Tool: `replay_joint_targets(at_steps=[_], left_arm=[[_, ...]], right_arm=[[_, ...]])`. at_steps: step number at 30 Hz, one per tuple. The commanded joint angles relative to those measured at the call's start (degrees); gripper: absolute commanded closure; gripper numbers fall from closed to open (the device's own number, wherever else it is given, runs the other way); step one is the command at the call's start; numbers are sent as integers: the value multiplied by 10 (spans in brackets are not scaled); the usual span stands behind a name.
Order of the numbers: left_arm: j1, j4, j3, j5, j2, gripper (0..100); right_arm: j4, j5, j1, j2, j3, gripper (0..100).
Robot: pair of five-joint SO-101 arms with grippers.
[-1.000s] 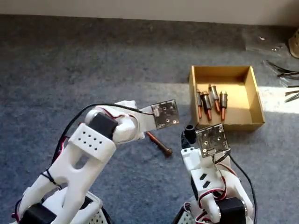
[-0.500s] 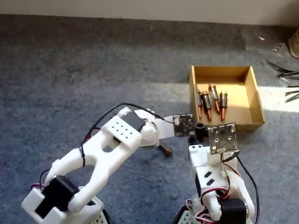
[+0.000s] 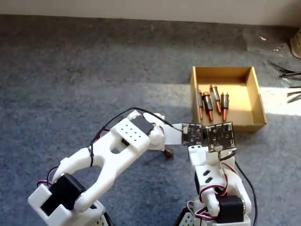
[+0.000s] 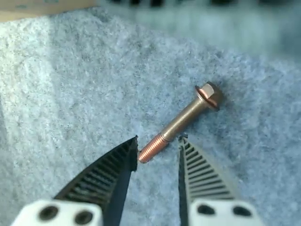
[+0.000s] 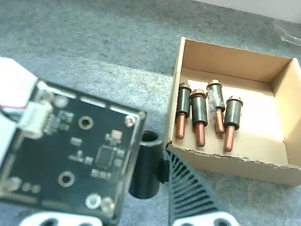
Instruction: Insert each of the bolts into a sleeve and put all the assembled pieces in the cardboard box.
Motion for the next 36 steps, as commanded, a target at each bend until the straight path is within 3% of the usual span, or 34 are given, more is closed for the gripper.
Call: replay_joint_targets(at_steps=[1,24,36], left_arm=[[53,-2,-16,-19,-1,860],[20,-64,-20,-16,-7,859],[-10,-112,-30,51,-7,856]], right_arm=[[-21,-4,6,0,-7,994],[-36,-15,48,1,1,994],[-36,-13,48,1,30,994]])
